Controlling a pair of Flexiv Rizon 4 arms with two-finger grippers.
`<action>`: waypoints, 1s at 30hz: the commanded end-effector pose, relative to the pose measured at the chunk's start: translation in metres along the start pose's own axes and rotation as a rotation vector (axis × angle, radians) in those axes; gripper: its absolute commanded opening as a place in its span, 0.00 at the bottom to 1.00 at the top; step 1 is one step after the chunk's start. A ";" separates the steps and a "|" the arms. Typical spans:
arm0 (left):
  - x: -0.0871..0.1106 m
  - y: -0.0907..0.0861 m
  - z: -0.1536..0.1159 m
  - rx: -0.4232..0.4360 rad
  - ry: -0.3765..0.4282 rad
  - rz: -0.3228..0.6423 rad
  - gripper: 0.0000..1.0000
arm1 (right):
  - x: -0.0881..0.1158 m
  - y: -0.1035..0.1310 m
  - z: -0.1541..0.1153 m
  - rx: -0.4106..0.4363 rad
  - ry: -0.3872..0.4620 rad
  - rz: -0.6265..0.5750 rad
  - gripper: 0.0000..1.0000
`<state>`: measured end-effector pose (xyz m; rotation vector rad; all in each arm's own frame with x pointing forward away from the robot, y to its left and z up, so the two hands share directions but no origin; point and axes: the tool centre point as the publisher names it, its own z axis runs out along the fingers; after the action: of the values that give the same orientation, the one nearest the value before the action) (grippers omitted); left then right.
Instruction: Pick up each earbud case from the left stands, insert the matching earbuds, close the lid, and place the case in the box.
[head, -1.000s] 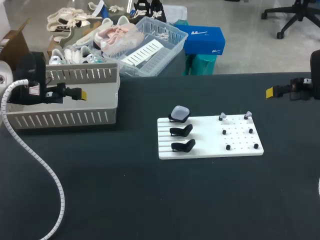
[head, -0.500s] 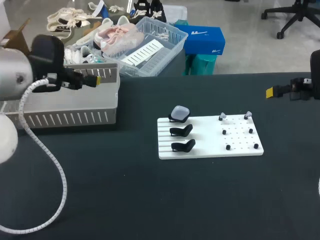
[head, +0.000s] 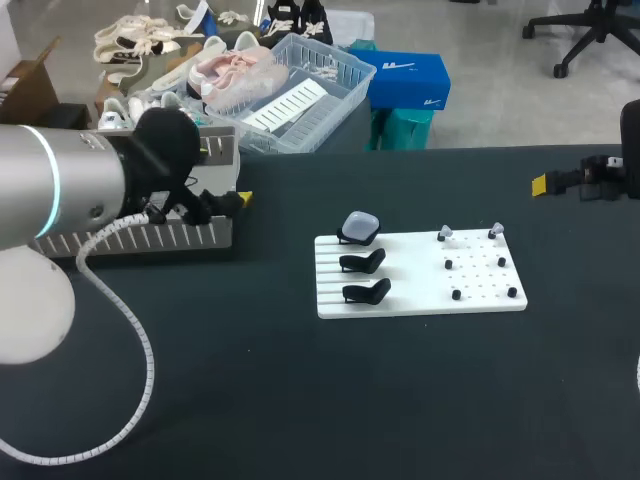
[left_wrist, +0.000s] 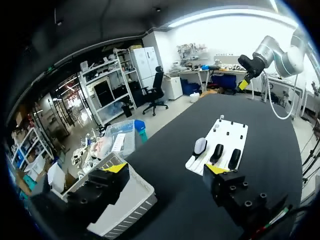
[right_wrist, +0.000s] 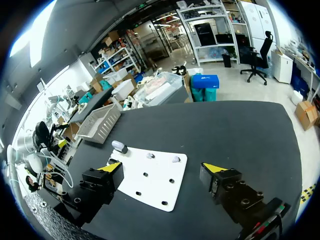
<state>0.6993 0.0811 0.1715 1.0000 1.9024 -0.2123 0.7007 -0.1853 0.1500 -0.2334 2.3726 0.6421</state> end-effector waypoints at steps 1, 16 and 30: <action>0.005 0.001 0.004 0.569 -0.231 0.471 1.00 | 0.000 0.000 0.000 -0.001 0.000 -0.001 1.00; -0.009 -0.003 0.035 0.636 -0.243 0.438 1.00 | 0.000 0.000 0.000 -0.001 0.000 -0.001 1.00; -0.015 -0.030 0.066 0.635 -0.232 0.204 1.00 | 0.000 0.000 0.000 -0.001 0.000 -0.001 1.00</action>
<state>0.7179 0.0220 0.1488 1.5482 1.6869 -0.5932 0.7007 -0.1853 0.1500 -0.2334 2.3726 0.6421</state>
